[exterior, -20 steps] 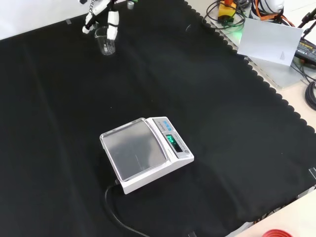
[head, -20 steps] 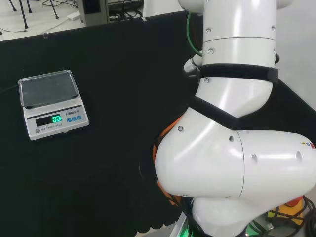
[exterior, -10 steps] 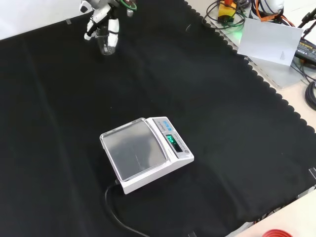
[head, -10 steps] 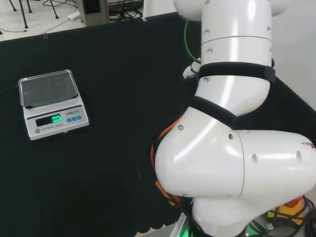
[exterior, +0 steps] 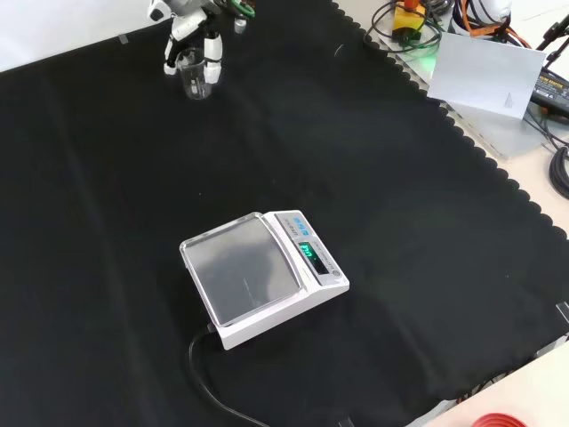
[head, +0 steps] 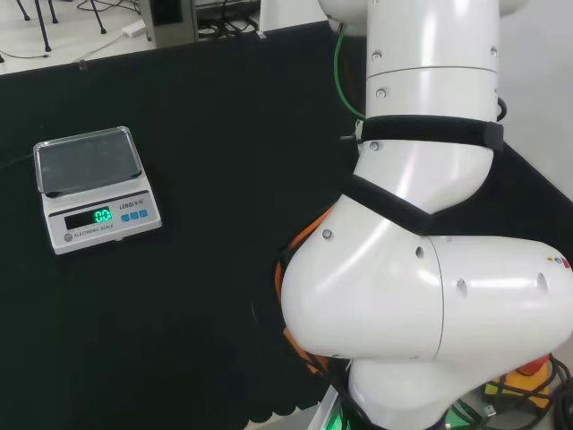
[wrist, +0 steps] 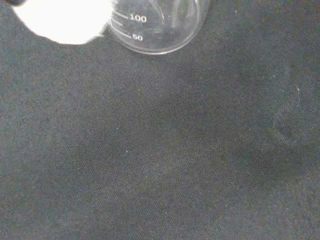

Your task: Pick up the beaker.

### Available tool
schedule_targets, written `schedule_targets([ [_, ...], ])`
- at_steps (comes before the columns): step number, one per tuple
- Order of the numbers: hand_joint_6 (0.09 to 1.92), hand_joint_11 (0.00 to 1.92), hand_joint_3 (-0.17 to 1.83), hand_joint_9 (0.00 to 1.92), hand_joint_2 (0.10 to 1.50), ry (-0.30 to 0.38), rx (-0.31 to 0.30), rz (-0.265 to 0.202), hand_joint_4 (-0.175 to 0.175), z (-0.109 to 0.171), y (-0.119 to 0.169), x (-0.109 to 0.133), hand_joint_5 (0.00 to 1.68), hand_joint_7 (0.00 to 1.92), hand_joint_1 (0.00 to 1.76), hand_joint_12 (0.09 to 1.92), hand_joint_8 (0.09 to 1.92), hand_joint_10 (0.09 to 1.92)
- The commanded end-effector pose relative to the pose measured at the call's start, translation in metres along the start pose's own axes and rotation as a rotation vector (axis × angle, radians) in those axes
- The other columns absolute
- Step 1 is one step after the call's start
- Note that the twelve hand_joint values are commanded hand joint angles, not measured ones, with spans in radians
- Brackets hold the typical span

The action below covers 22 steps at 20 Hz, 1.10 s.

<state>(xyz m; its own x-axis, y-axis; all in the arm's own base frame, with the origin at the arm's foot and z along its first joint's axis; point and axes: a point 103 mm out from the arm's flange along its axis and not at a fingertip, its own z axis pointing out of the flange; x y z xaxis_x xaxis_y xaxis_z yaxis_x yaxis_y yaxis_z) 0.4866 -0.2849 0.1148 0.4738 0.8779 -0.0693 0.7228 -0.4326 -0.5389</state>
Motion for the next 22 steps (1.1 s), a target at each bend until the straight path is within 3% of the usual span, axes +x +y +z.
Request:
schedule_targets([
  [1,0.8,0.95,0.33,1.07,0.62,0.004,-0.207,0.043,0.069,-0.004,-0.007,0.01,0.72,0.85,0.95,1.14,0.87,0.61],
  [3,0.87,1.05,0.42,1.15,0.59,0.008,-0.246,0.056,0.088,-0.003,-0.008,0.012,0.83,0.92,0.98,1.08,0.9,0.58],
  [6,0.83,1.17,0.5,1.25,0.56,0.02,-0.273,0.062,0.122,-0.001,-0.008,0.014,1.0,1.02,1.02,1.0,0.92,0.53],
  [7,0.63,1.21,0.47,1.29,0.68,0.023,-0.272,0.062,0.158,-0.001,-0.007,0.015,1.2,1.06,1.09,0.97,0.92,0.5],
  [9,0.47,1.23,0.42,1.31,0.73,0.028,-0.273,0.059,0.172,-0.001,-0.007,0.015,1.32,1.08,1.12,0.95,0.91,0.48],
  [21,0.38,1.25,0.4,1.33,0.75,0.026,-0.323,-0.019,0.175,-0.044,-0.036,0.034,1.37,1.11,1.13,0.94,0.92,0.46],
  [22,0.38,1.25,0.4,1.33,0.75,0.068,-0.302,-0.084,0.175,-0.048,-0.04,0.037,1.38,1.11,1.13,0.94,0.92,0.46],
])
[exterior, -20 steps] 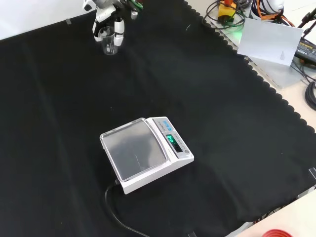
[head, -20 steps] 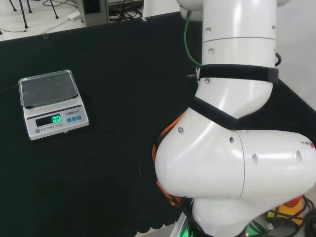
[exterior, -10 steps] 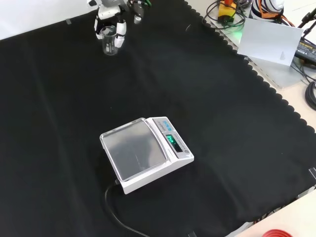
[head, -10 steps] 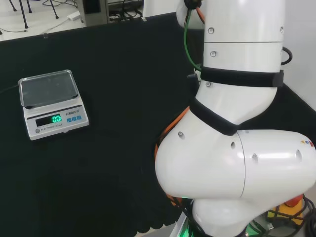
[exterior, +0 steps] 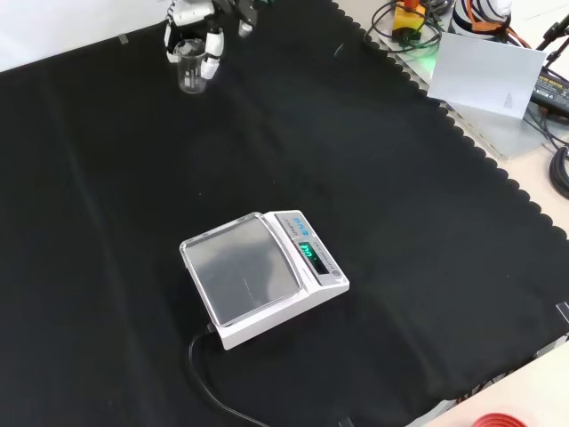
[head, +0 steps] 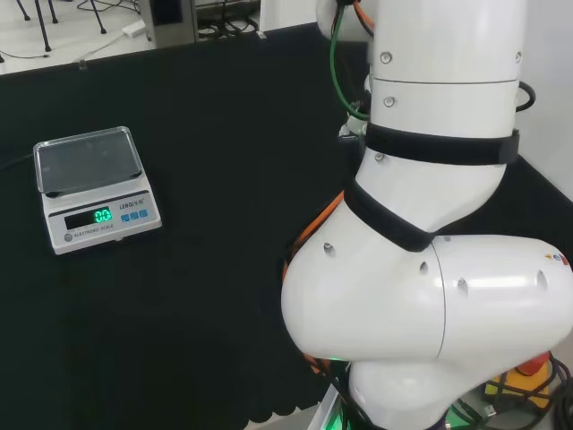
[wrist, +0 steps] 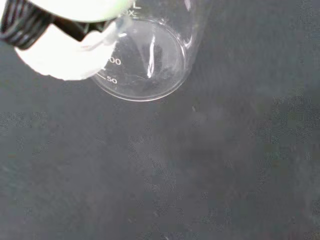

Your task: Pick up the beaker.

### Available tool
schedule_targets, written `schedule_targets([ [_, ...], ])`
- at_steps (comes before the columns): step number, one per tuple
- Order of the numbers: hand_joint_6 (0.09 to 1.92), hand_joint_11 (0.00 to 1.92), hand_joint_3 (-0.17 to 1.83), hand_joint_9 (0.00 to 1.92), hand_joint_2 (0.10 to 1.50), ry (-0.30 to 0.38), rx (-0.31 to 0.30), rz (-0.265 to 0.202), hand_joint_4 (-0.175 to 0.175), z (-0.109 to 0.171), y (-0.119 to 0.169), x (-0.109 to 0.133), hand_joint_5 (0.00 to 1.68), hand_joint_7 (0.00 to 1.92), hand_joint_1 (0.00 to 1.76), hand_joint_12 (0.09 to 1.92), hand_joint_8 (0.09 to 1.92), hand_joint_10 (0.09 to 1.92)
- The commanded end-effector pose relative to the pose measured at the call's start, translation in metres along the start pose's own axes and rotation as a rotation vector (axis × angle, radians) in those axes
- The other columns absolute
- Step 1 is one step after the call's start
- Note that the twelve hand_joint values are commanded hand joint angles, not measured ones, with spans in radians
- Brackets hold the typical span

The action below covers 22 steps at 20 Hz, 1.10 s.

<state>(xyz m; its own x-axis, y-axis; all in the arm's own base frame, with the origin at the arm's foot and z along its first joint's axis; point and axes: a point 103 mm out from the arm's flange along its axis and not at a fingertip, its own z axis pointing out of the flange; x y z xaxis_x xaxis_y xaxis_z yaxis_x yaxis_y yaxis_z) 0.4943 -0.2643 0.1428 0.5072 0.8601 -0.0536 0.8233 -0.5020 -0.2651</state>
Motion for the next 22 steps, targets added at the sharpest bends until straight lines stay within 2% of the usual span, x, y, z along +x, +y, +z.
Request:
schedule_targets([
  [1,0.38,1.25,0.4,1.33,0.75,0.079,0.008,-0.137,0.175,-0.035,-0.015,0.02,1.38,1.11,1.13,0.94,0.92,0.46],
  [8,0.38,1.25,0.41,1.33,0.75,0.013,-0.073,-0.148,0.175,-0.076,-0.034,0.051,1.38,1.11,1.13,0.94,0.92,0.46],
  [10,0.38,1.25,0.41,1.33,0.75,0.016,-0.093,-0.167,0.175,-0.082,-0.037,0.058,1.38,1.11,1.13,0.94,0.92,0.46],
  [11,0.38,1.25,0.41,1.34,0.74,0.018,-0.096,-0.152,0.175,-0.086,-0.039,0.062,1.38,1.12,1.13,0.94,0.92,0.46],
  [13,0.38,1.25,0.41,1.34,0.74,-0.027,-0.109,-0.176,0.175,-0.093,-0.045,0.077,1.37,1.12,1.13,0.94,0.92,0.45],
  [15,0.38,1.25,0.41,1.34,0.74,-0.042,-0.12,-0.21,0.175,-0.101,-0.051,0.097,1.37,1.12,1.13,0.94,0.92,0.45],
  [17,0.39,1.25,0.42,1.34,0.74,-0.043,-0.125,-0.239,0.175,-0.106,-0.059,0.123,1.37,1.12,1.13,0.93,0.92,0.45],
  [22,0.39,1.25,0.43,1.35,0.73,-0.034,-0.126,-0.326,0.175,-0.113,-0.07,0.166,1.37,1.13,1.13,0.93,0.92,0.44],
])
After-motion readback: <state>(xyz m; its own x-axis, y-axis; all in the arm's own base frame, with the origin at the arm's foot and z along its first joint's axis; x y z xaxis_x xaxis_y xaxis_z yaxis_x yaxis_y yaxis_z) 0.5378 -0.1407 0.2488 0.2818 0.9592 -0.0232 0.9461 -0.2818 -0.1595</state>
